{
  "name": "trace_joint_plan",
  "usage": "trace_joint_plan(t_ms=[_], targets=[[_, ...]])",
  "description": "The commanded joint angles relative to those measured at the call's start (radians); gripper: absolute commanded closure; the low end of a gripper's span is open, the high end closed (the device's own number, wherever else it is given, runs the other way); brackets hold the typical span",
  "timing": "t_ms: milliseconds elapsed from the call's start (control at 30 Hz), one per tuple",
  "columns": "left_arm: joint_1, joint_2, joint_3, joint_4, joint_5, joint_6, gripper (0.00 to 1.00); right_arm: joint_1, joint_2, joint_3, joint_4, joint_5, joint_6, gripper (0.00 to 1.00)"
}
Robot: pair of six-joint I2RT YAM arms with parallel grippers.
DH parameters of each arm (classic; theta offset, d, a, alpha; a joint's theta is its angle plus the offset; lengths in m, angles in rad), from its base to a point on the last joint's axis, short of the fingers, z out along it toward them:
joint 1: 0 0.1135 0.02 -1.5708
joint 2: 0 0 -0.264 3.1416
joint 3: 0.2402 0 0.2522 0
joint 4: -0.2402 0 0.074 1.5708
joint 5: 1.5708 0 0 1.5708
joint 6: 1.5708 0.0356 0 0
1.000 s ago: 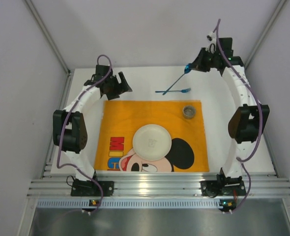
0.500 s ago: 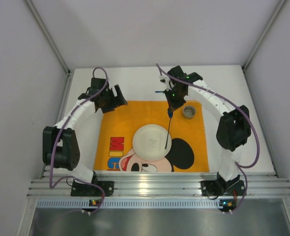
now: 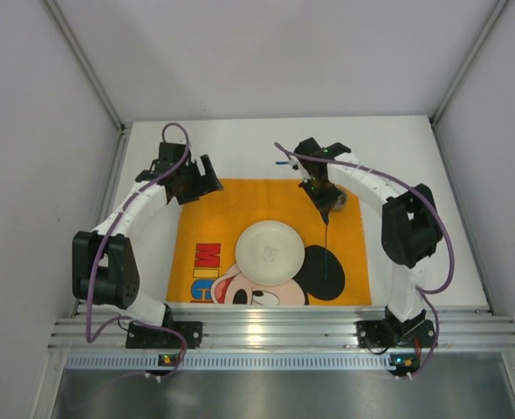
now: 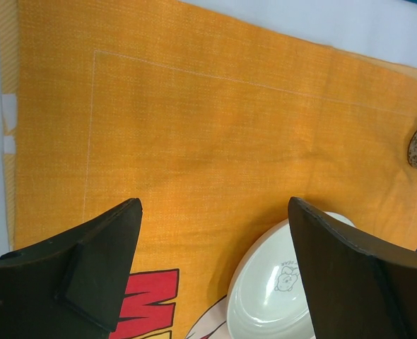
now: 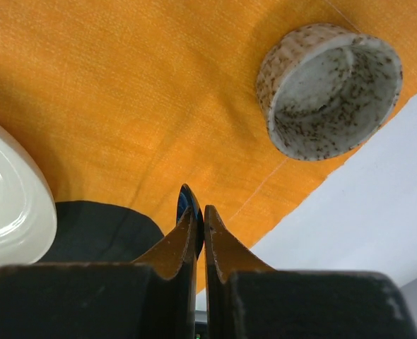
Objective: Set the dinner table for one person
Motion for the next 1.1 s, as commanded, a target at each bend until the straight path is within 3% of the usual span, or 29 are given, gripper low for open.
trace_joint_plan(t_ms=[0, 867, 967, 1000, 1067], targets=[[0.008, -0.018, 0.007, 0.015, -0.007, 0.018, 0.10, 0.033, 0.026, 0.003, 0.045, -0.002, -0.015, 1.00], [0.011, 0.025, 0.028, 0.020, -0.001, 0.014, 0.11, 0.059, 0.029, -0.066, 0.090, -0.047, 0.076, 0.99], [0.011, 0.025, 0.027, 0.020, -0.003, 0.011, 0.11, 0.066, 0.020, -0.065, 0.087, -0.042, 0.083, 0.75], [0.011, 0.022, 0.025, 0.020, -0.004, 0.009, 0.11, 0.067, 0.014, -0.058, 0.085, -0.043, 0.088, 0.58], [0.011, 0.022, 0.022, 0.023, -0.004, 0.009, 0.10, 0.069, 0.002, -0.046, 0.085, -0.037, 0.093, 0.47]])
